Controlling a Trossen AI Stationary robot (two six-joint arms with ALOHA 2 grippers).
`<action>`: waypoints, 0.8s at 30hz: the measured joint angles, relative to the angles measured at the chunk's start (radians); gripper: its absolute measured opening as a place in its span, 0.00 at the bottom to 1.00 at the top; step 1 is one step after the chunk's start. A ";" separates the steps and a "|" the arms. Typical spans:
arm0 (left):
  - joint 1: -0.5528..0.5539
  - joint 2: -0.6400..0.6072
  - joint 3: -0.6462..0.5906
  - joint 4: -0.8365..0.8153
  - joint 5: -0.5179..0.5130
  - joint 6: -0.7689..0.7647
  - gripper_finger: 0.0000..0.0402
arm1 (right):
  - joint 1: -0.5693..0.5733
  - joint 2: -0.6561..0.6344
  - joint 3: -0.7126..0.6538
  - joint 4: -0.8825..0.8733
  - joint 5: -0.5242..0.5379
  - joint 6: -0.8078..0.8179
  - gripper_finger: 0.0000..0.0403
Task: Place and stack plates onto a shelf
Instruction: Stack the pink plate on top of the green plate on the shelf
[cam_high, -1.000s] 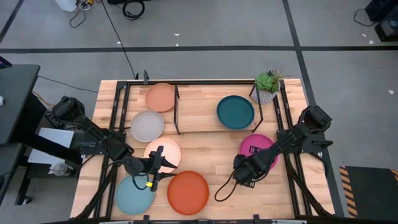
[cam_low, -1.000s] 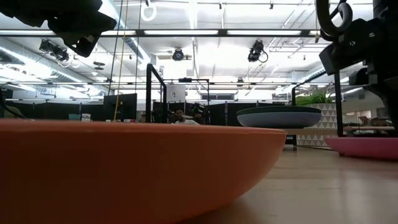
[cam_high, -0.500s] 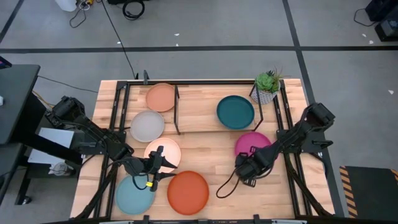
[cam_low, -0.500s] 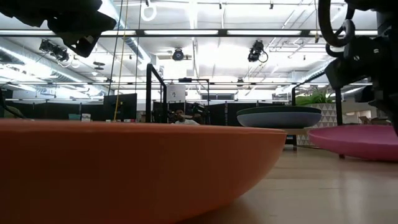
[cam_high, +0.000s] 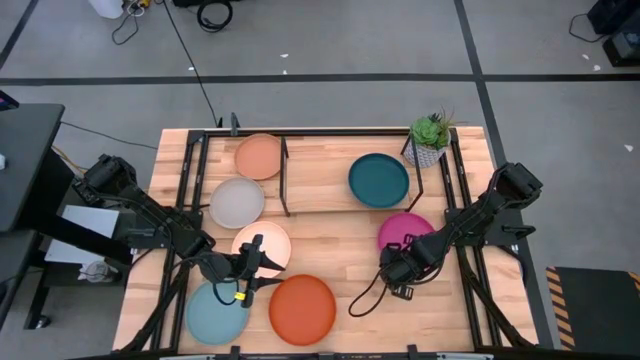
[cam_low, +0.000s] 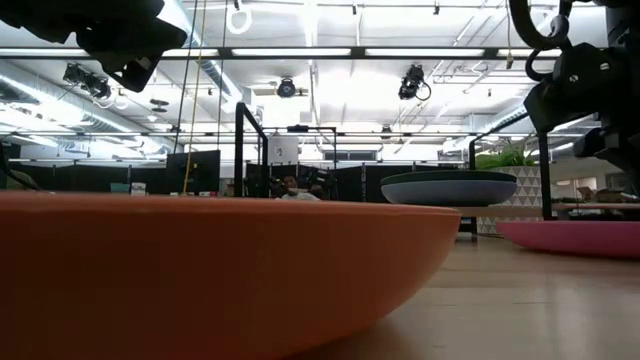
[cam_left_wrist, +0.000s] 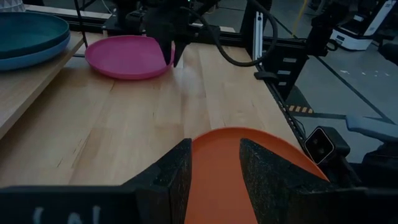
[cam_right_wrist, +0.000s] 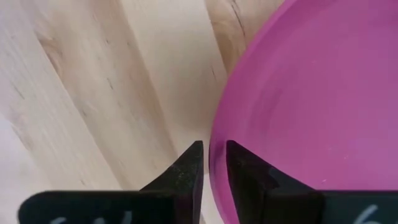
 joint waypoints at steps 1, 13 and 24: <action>0.000 0.000 0.000 0.000 0.000 0.000 0.35 | 0.000 0.000 0.000 0.000 0.000 -0.005 0.18; 0.000 0.000 0.000 0.000 0.000 0.001 0.35 | 0.000 0.001 0.002 -0.002 0.027 -0.009 0.04; 0.001 0.000 0.000 0.000 0.000 0.001 0.35 | 0.002 0.003 0.089 -0.068 0.033 -0.009 0.04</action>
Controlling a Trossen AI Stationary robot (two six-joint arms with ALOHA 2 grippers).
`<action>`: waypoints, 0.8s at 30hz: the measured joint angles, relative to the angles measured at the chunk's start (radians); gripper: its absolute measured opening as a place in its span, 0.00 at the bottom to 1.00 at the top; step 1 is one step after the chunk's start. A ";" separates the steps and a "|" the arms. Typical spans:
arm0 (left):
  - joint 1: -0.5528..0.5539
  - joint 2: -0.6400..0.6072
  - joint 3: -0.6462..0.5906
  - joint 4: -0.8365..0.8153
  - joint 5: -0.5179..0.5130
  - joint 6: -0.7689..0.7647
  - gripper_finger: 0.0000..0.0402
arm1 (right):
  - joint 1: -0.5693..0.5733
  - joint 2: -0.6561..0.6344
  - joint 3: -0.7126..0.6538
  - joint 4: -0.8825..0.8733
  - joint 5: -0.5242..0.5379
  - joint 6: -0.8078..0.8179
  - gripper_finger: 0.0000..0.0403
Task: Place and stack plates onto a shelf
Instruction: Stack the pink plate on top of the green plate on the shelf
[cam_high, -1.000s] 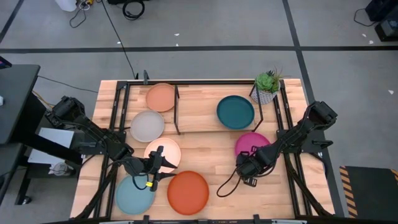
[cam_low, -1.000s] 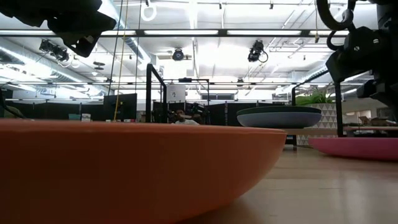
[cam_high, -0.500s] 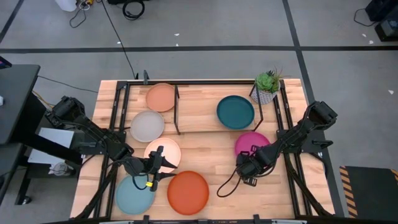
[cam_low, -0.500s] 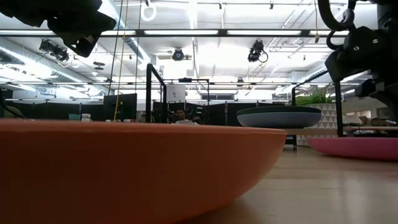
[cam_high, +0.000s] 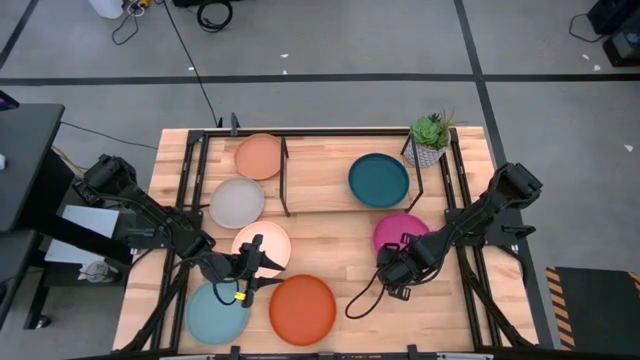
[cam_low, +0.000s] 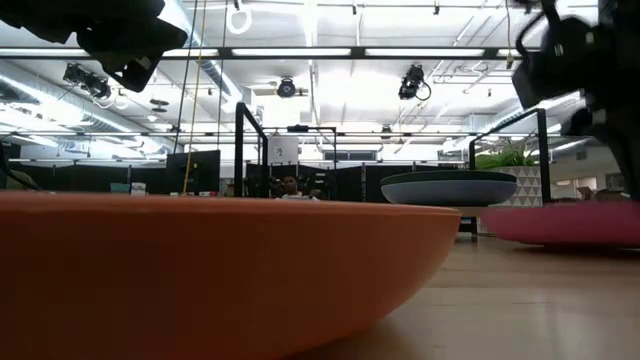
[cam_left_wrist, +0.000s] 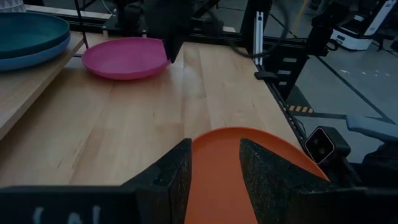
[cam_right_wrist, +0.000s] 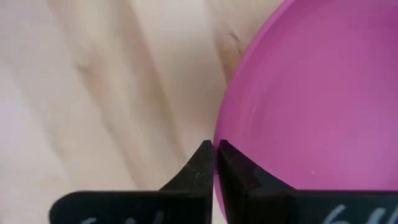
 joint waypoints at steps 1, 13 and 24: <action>0.000 0.000 0.000 0.000 0.000 0.000 0.35 | 0.001 0.000 0.017 -0.008 0.000 -0.004 0.04; 0.000 0.000 0.000 0.000 0.000 0.000 0.35 | 0.029 0.001 0.113 -0.025 0.026 -0.054 0.04; 0.000 0.000 0.000 0.000 -0.016 0.000 0.35 | 0.075 0.181 0.348 -0.137 0.049 -0.151 0.04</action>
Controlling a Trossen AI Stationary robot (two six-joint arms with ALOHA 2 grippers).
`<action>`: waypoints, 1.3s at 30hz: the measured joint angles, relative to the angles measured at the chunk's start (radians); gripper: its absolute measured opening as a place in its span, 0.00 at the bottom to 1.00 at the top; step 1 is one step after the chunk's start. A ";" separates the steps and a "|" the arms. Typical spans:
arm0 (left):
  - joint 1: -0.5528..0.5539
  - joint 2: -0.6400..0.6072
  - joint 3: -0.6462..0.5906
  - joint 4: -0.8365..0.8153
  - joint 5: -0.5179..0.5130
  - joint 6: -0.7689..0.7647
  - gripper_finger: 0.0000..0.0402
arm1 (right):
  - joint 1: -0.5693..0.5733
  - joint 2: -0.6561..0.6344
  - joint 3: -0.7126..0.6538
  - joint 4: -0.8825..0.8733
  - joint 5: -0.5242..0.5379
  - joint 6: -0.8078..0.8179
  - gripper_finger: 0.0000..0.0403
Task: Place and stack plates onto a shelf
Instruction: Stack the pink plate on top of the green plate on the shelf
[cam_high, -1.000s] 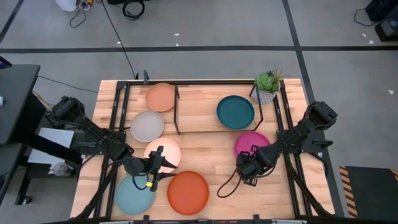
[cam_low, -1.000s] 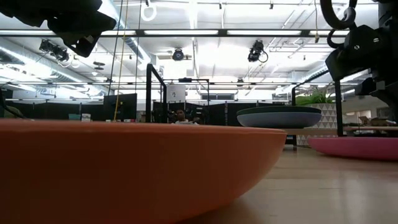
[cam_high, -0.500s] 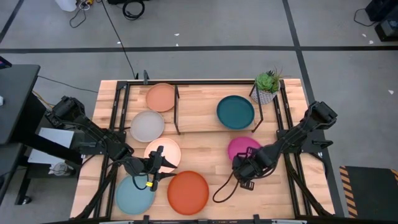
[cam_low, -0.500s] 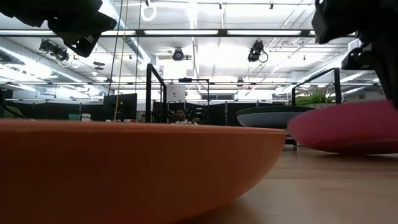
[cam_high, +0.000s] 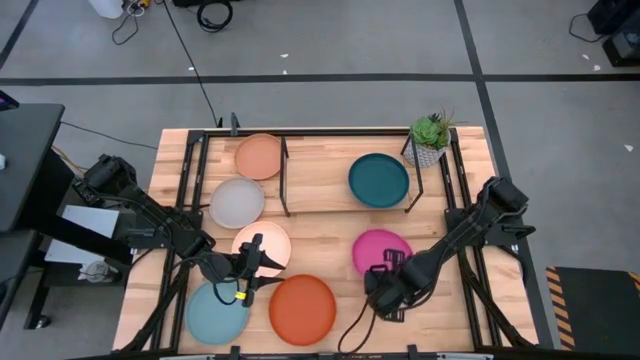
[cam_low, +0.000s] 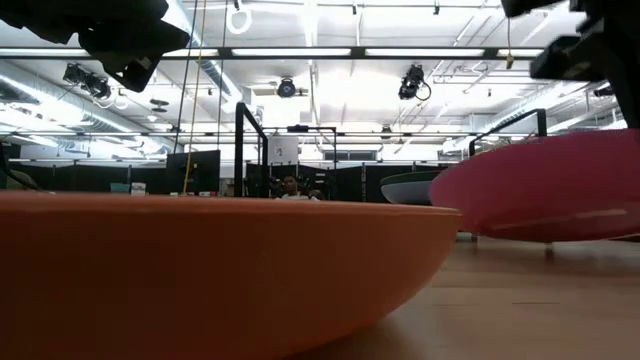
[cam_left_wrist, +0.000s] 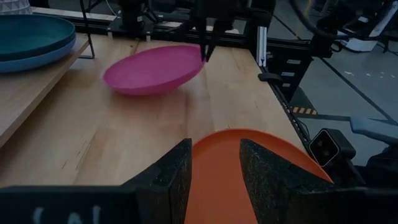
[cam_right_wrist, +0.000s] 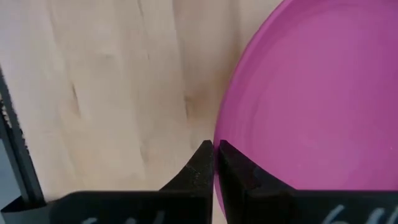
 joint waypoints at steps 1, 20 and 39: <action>0.000 0.000 0.000 0.000 0.000 0.000 0.35 | 0.001 0.020 0.031 -0.023 0.000 -0.010 0.04; 0.000 0.000 0.000 0.000 -0.002 0.000 0.35 | 0.000 0.120 0.337 -0.357 0.105 -0.068 0.04; 0.000 0.000 0.000 -0.001 -0.003 0.000 0.35 | -0.169 0.027 0.304 -0.403 0.177 -0.304 0.04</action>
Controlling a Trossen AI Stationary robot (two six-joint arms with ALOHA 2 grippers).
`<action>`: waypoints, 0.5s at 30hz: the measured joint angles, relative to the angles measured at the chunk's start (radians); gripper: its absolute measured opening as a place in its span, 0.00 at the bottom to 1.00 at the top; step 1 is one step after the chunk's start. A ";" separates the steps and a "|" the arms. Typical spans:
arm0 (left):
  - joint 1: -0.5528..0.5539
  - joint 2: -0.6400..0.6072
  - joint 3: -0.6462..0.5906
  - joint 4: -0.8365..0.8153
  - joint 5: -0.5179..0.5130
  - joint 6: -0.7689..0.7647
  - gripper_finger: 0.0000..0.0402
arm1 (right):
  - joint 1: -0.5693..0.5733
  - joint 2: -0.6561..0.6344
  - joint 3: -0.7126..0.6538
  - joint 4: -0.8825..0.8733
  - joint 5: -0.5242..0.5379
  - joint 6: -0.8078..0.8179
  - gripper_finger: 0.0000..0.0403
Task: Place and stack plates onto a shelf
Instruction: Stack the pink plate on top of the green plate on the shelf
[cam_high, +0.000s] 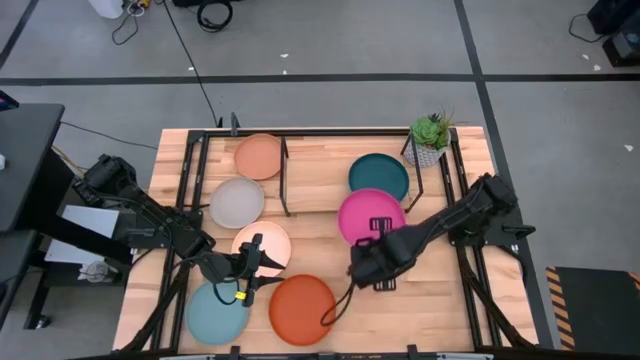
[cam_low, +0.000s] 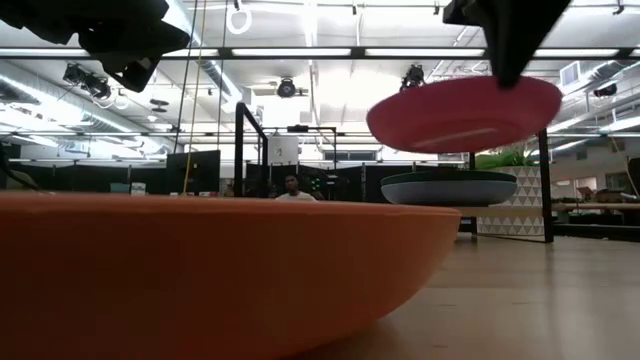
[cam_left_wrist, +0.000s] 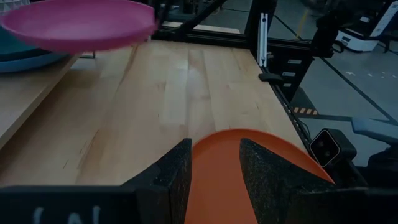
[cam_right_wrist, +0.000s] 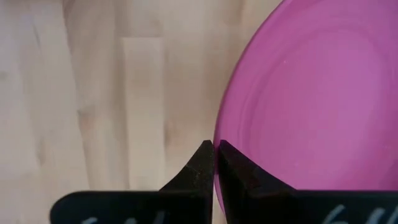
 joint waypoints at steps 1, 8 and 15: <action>0.000 0.000 0.000 0.000 0.000 0.000 0.35 | -0.011 -0.019 -0.009 0.005 0.005 -0.003 0.04; 0.000 0.000 0.000 -0.002 0.000 0.006 0.35 | -0.087 -0.126 -0.103 0.067 -0.010 -0.059 0.04; 0.000 0.000 0.000 -0.001 -0.018 0.008 0.35 | -0.178 -0.159 -0.204 0.105 -0.011 -0.132 0.04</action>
